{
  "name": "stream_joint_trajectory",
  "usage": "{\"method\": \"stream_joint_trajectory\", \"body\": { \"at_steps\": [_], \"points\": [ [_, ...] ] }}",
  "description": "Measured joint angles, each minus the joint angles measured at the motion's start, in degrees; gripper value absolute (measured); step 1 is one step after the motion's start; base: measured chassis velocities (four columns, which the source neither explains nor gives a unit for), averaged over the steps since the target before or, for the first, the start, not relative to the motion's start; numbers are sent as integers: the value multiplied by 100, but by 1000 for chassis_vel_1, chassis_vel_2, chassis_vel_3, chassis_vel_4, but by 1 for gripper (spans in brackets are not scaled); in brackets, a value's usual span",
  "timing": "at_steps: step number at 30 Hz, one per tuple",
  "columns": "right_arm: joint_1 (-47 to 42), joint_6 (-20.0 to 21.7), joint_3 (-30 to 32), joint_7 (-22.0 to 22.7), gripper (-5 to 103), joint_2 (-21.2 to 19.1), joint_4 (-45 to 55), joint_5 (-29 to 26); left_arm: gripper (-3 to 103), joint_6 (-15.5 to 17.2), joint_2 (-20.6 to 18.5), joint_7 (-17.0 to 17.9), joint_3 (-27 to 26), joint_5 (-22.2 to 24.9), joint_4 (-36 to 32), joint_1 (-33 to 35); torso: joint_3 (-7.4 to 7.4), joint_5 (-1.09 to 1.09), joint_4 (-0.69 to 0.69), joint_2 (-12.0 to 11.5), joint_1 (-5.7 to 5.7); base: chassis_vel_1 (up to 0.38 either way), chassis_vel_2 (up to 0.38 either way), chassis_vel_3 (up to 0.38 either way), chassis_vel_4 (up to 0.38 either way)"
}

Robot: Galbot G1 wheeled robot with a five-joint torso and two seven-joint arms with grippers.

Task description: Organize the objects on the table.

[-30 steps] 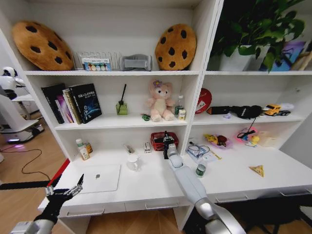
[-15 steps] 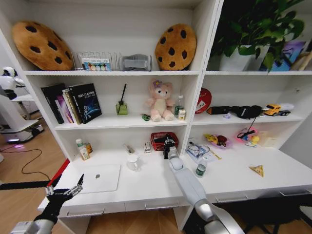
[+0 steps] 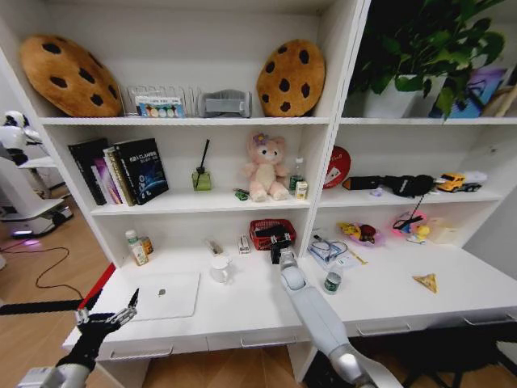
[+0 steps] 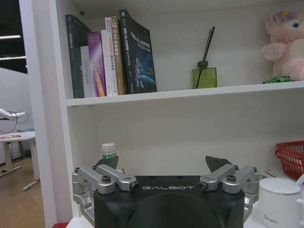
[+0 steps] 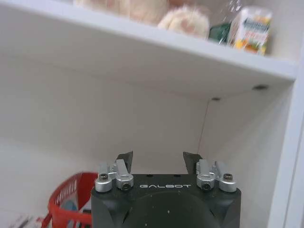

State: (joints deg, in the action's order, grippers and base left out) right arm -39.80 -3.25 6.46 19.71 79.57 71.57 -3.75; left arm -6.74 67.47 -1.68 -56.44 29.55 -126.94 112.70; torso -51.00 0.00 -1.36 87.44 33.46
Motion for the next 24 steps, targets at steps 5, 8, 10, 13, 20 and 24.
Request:
{"method": "stream_joint_trajectory", "body": {
  "at_steps": [5, 8, 10, 13, 20, 24],
  "points": [
    [-737, 841, -392, 978, 82, -400, 1610, -1171, 100, -1, 0, 0, 0, -1, -1, 0, 0, 0, 0, 1, 0, 0, 0, 0, 0],
    [-1253, 1120, -385, 1414, 88, -475, 2281, -1705, 100, 0, 0, 2, 0, 0, 0, 0, 1, 0, -1, 1, 0, 0, 0, 0, 0],
    [-1651, 1270, -304, 1663, 93, -485, 2688, -1976, 100, 0, 0, 0, 0, -1, 0, 0, 1, 0, -1, 1, 0, 0, 0, 0, 0],
    [-2514, 1439, -33, 2105, 100, -497, 3317, -2320, 100, 0, 0, 0, 0, 0, -1, 0, 1, 0, -2, 2, -1, 0, 0, 0, 0],
    [-3386, 1605, 615, 2864, 100, -565, 3821, -2915, 100, 0, 0, 0, 0, 0, -1, 0, 1, 0, 0, 1, -1, 0, 0, 0, 0],
    [-3624, 1652, 1004, 2971, 100, -665, 3903, -3163, 100, 0, 0, 0, 0, -1, 0, 0, 0, 0, -1, 2, -1, 0, 0, 0, 0]
  ]
}}
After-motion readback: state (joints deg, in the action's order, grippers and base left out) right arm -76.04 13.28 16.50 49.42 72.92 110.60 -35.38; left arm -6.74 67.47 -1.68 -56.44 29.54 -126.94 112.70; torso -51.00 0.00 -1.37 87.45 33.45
